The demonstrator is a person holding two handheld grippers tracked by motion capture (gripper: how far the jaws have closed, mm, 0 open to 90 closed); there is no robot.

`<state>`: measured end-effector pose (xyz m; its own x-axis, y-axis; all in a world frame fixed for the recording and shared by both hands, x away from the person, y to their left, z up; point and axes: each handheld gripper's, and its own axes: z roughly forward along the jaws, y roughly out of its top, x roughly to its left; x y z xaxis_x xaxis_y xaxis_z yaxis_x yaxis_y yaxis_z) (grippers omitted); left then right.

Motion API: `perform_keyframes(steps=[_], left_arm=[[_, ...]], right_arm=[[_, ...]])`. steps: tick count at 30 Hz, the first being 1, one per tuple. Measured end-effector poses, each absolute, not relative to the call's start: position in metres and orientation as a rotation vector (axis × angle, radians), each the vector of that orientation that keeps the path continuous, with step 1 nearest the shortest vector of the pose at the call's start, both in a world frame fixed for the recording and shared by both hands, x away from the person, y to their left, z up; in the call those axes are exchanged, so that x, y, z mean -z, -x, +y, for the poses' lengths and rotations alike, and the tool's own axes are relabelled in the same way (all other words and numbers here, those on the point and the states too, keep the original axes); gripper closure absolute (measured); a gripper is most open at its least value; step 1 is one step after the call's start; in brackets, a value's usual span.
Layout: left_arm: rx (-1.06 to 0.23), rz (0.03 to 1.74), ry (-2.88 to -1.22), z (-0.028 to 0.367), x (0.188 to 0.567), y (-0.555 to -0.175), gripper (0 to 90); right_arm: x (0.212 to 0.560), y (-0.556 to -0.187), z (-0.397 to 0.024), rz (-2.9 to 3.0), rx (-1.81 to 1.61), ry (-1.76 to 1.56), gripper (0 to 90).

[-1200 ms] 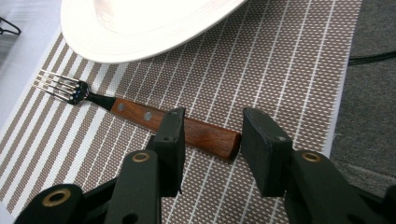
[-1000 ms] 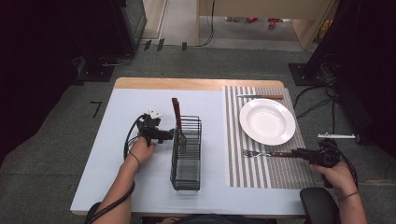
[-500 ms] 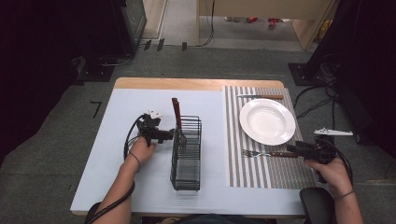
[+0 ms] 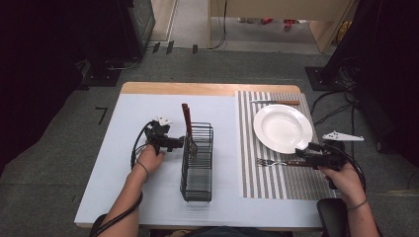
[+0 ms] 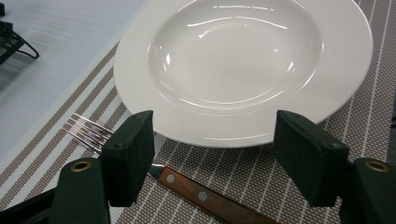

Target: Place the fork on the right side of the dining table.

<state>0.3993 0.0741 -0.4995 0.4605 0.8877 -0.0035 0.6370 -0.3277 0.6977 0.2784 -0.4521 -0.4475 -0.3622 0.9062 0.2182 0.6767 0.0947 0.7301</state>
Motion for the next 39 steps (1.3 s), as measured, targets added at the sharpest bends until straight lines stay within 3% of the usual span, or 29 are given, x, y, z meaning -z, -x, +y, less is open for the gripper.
perform_keyframes(steps=[39], left_arm=[[-0.511,1.264,-2.077,0.074,0.5,-0.399,0.0]], right_arm=[[0.431,-0.317,-0.352,2.183,-1.101,-1.335,22.5]])
